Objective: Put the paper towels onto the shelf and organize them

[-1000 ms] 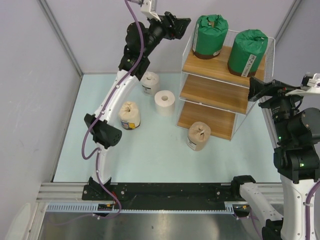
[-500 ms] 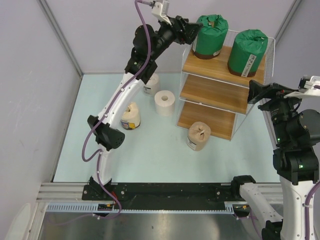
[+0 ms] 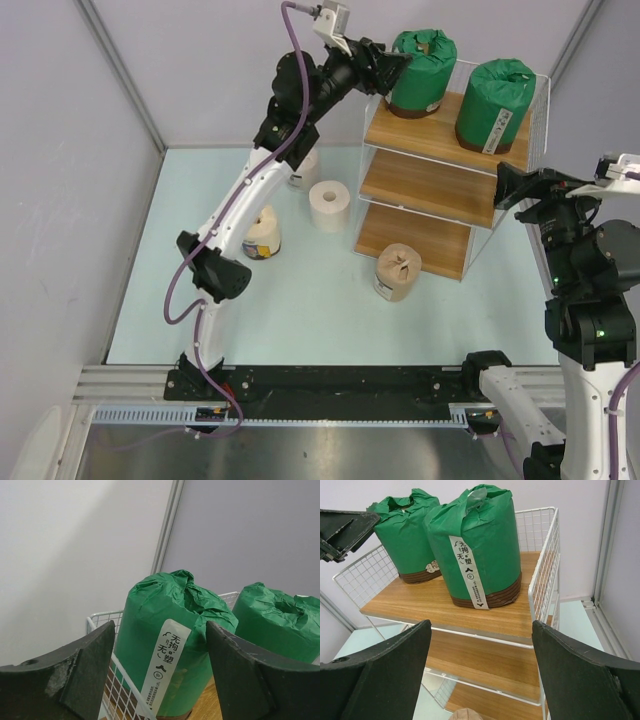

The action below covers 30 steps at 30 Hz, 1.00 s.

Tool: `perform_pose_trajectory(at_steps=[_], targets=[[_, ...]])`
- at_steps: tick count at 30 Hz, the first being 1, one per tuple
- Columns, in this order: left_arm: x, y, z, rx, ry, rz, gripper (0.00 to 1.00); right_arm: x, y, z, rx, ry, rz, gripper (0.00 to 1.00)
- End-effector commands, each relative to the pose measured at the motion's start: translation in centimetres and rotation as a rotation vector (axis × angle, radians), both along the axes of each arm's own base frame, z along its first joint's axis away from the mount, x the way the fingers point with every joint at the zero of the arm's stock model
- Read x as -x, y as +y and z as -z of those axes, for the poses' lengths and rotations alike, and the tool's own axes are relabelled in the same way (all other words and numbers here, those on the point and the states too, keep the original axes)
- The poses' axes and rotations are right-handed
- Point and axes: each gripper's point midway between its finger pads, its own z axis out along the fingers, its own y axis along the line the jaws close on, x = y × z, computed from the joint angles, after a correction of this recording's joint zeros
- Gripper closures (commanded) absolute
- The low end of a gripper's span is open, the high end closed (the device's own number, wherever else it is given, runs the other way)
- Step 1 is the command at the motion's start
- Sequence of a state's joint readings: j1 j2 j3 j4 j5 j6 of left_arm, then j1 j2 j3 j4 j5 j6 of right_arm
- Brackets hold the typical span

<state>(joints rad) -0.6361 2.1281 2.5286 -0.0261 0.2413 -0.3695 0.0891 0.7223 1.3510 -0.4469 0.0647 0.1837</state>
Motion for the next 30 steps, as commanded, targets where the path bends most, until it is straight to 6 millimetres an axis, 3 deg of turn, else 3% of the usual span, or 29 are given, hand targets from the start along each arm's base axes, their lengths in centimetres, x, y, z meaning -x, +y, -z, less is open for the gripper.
perform_pose_trajectory(at_steps=[1,10,24,30], targets=[[2.2,-0.2,-2.4,0.010,-0.064,0.039,0.25,0.2,-0.2,-0.1,-0.009,-0.011,0.009,0.14],[3.0,-0.5,-3.0,0.028,-0.076,0.064,0.41,0.3,-0.5,0.0,-0.005,-0.010,0.024,0.12],[3.8,-0.6,-3.7,0.054,-0.082,0.103,0.88,0.4,-0.6,0.3,-0.003,-0.005,0.032,0.10],[4.8,-0.5,-4.5,0.072,-0.087,0.137,0.93,0.7,-0.8,0.1,-0.001,-0.014,0.039,0.09]])
